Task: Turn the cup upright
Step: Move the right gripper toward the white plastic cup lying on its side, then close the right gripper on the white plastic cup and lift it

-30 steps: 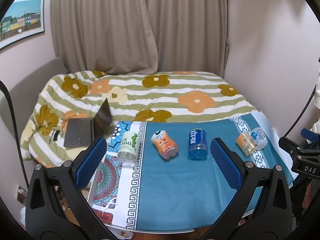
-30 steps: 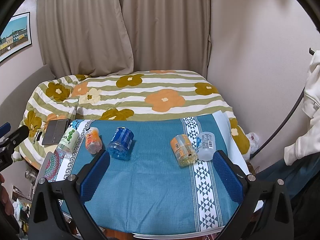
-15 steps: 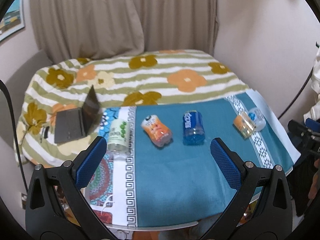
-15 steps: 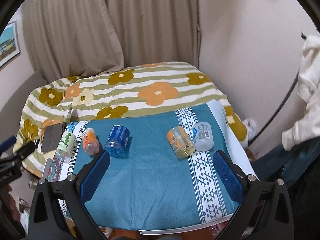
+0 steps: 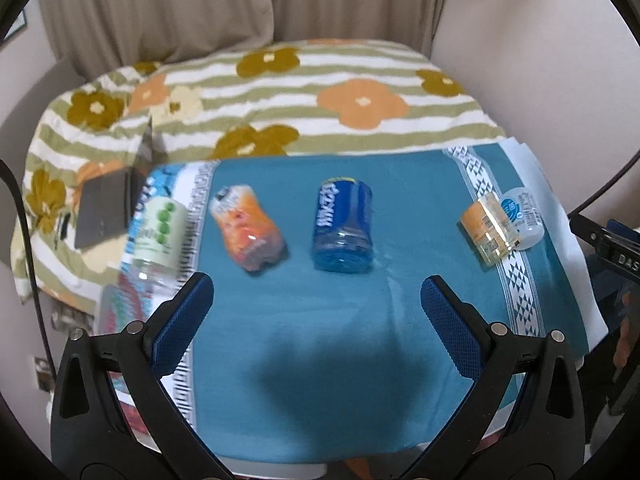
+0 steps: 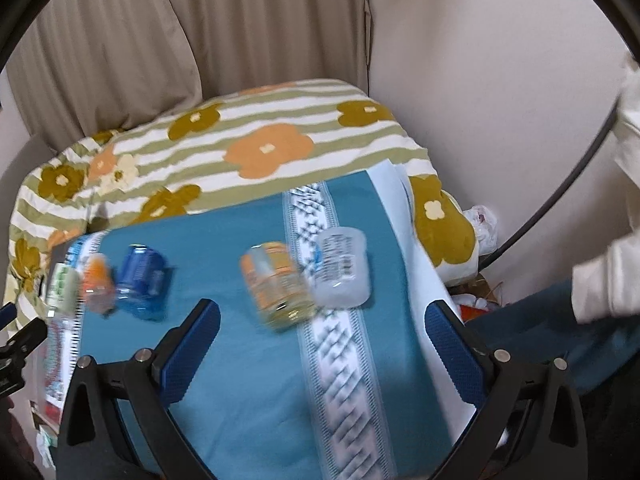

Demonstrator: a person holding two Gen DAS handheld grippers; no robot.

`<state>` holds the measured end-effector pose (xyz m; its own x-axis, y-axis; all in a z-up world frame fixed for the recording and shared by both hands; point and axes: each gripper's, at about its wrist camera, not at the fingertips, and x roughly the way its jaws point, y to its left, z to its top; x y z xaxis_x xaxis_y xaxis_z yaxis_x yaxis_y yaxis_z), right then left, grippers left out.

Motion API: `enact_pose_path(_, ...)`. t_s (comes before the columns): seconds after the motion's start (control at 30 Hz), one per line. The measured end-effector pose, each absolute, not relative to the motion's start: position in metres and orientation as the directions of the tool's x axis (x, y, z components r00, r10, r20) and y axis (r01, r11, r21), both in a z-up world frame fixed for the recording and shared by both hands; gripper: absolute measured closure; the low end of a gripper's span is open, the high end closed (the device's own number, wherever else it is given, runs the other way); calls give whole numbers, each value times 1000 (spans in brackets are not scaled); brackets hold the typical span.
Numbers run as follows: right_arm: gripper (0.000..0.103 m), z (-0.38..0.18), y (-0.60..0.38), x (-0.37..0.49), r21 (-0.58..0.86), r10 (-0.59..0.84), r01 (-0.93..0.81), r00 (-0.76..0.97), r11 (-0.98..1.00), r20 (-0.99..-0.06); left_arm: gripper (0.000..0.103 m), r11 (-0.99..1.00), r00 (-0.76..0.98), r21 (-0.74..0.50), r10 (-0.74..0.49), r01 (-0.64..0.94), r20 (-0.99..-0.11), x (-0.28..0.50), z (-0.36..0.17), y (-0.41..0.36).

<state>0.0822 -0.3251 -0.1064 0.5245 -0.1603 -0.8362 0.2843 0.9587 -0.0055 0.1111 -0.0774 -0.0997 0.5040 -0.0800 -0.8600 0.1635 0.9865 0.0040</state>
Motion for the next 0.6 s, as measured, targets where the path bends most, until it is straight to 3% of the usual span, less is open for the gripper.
enact_pose_path(0.2, 9, -152, -355, 125, 1, -101, 224, 443, 975, -891, 0, 993, 438, 16, -37, 117, -898, 129, -129, -109)
enact_pose_path(0.27, 18, -164, -359, 135, 22, -66, 200, 424, 979, -903, 0, 995, 416, 25, -20, 102, -909, 133, -138, -118)
enact_pose_path(0.6, 30, -199, -370, 166, 77, 24, 131, 366, 988, -930, 0, 998, 361, 31, 11, 50, -933, 144, -159, -138)
